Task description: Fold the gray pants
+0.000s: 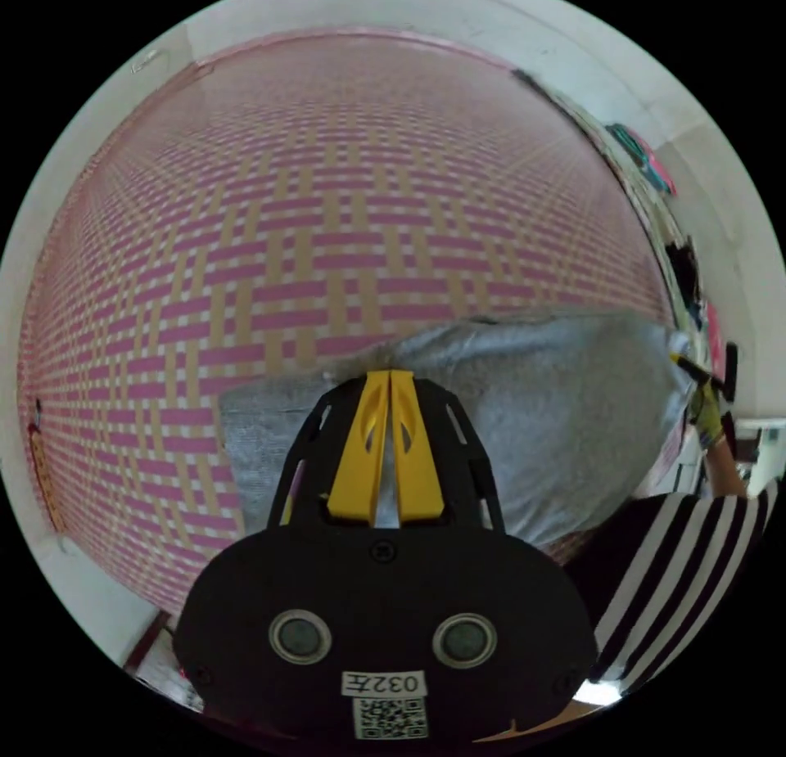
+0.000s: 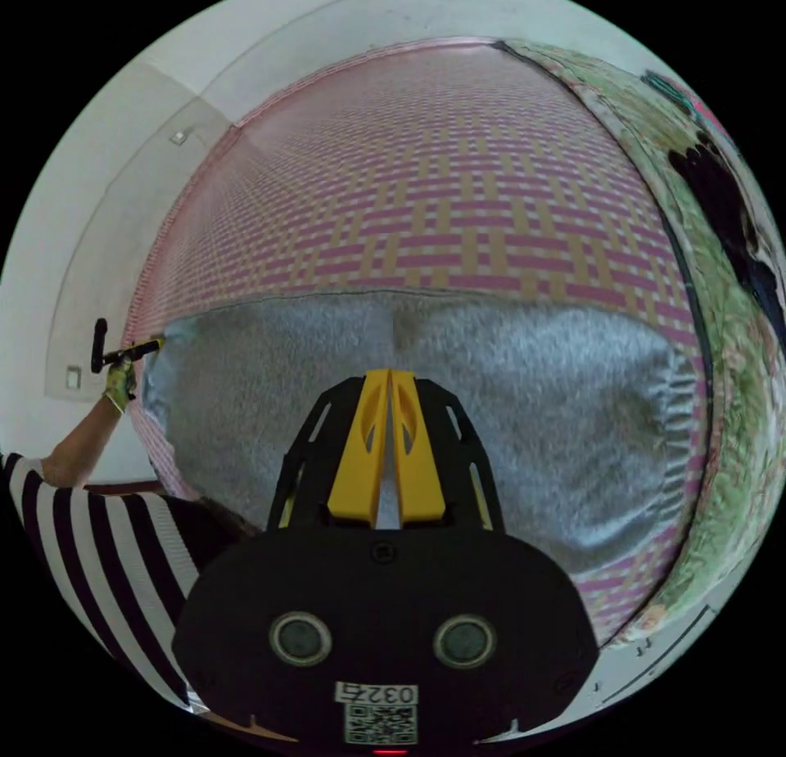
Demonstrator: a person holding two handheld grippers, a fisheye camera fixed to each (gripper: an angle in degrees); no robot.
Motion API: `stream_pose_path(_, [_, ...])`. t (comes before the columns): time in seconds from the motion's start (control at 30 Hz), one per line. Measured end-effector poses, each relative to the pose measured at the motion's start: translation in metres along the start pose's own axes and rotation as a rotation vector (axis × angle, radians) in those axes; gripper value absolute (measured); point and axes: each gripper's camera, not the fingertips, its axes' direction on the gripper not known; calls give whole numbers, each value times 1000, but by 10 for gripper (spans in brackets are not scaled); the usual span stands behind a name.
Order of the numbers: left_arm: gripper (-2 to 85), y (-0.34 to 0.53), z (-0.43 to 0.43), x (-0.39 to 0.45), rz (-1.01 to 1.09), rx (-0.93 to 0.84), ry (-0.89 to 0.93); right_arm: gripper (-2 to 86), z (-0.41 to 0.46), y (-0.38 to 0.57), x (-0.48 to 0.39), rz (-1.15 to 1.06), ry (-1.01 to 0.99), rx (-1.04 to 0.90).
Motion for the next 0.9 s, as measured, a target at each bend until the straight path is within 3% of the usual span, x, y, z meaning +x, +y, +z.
stream_pose_path(0.13, [-10, 4, -7, -35, -173, 8, 100, -10, -42, 37, 31, 69, 23, 64])
stream_pose_path(0.23, [-9, 16, -23, -31, -259, 52, 39, -10, -74, 66, 65, 166, 36, 129])
stream_pose_path(0.4, [-9, 39, -33, 36, -55, 106, 167, -10, -116, 85, 113, 243, -8, 214])
stream_pose_path(0.57, [-9, 58, 9, 141, 296, -97, 352, -10, -131, 67, 156, 273, 21, 130])
stream_pose_path(0.7, [-9, 78, 43, 153, 359, -259, 224, -9, -147, 72, 190, 256, -61, 82])
stream_pose_path(0.8, [-8, 94, 33, 137, 383, -225, 301, -5, -198, 107, 198, 245, -5, 233])
stream_pose_path(0.9, [-3, 117, 19, 139, 499, -177, 403, 16, -232, 163, 227, 355, -131, 323])
